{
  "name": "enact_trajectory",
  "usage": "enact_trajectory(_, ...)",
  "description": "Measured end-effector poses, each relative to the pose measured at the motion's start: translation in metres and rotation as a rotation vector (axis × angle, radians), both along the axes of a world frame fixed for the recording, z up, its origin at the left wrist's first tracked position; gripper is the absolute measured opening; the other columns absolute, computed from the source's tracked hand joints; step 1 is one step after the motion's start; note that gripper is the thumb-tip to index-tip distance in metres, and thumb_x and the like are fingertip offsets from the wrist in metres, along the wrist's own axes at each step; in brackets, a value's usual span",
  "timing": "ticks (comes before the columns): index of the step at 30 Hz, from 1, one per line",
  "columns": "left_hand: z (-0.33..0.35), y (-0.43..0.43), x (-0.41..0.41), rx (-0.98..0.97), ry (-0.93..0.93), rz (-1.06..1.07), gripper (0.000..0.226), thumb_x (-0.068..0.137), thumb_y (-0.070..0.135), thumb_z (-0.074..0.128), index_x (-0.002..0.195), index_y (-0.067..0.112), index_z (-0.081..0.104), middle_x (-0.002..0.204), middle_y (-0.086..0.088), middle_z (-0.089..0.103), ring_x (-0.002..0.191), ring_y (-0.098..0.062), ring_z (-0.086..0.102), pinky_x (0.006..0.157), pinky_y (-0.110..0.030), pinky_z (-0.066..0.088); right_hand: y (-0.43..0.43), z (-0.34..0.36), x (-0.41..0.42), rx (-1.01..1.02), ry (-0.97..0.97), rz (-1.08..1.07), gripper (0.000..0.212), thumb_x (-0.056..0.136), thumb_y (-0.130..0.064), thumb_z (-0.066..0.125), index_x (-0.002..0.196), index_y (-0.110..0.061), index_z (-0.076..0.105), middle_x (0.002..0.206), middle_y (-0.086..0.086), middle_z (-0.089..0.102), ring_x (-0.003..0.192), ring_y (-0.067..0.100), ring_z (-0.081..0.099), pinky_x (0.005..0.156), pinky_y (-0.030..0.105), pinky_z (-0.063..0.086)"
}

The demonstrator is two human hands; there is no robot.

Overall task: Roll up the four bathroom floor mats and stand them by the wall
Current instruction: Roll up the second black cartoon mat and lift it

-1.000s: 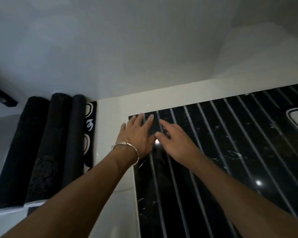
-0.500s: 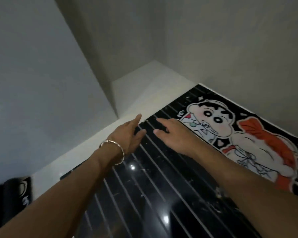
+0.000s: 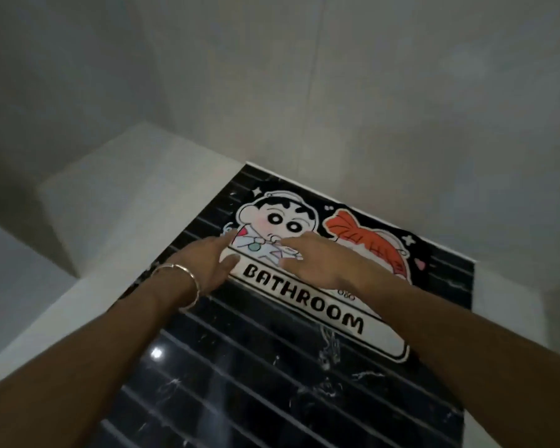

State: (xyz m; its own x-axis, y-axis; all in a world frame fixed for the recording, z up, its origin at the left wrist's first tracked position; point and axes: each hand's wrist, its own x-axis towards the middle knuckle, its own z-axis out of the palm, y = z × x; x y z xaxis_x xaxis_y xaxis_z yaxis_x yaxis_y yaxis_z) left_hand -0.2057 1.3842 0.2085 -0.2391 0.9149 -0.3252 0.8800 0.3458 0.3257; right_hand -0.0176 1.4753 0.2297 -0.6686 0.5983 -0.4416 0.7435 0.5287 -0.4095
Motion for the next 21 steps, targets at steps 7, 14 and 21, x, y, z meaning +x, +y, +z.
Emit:
enact_trajectory(7, 0.008, 0.081, 0.006, 0.095, -0.137, -0.21, 0.054, 0.099, 0.041, 0.039, 0.149, 0.032, 0.021, 0.143, -0.007, 0.047, 0.128, -0.024, 0.046, 0.104, -0.029, 0.034, 0.043, 0.014, 0.02, 0.114, -0.053, -0.259, 0.052, 0.097, -0.047, 0.041, 0.143, -0.025, 0.038, 0.149, 0.01, 0.037, 0.134, 0.026, 0.039, 0.109, 0.038, 0.034)
enact_trajectory(14, -0.03, 0.097, 0.014, -0.068, -0.232, -0.33, 0.058, 0.098, 0.045, 0.038, 0.15, 0.032, 0.016, 0.146, -0.009, 0.043, 0.132, -0.026, 0.041, 0.105, -0.032, 0.033, 0.034, 0.005, 0.06, 0.054, -0.373, -0.307, 0.053, 0.099, -0.041, 0.04, 0.148, -0.022, 0.031, 0.154, 0.011, 0.028, 0.14, 0.027, 0.03, 0.113, 0.035, 0.027)
enact_trajectory(21, -0.124, 0.123, 0.087, -0.279, -0.075, -0.419, 0.064, 0.099, 0.046, 0.036, 0.152, 0.028, 0.005, 0.147, -0.007, 0.041, 0.13, -0.027, 0.044, 0.101, -0.034, 0.039, 0.05, -0.116, 0.091, -0.076, -0.37, -0.273, 0.056, 0.098, -0.041, 0.043, 0.149, -0.024, 0.028, 0.149, 0.008, 0.031, 0.132, 0.029, 0.039, 0.104, 0.039, 0.037)
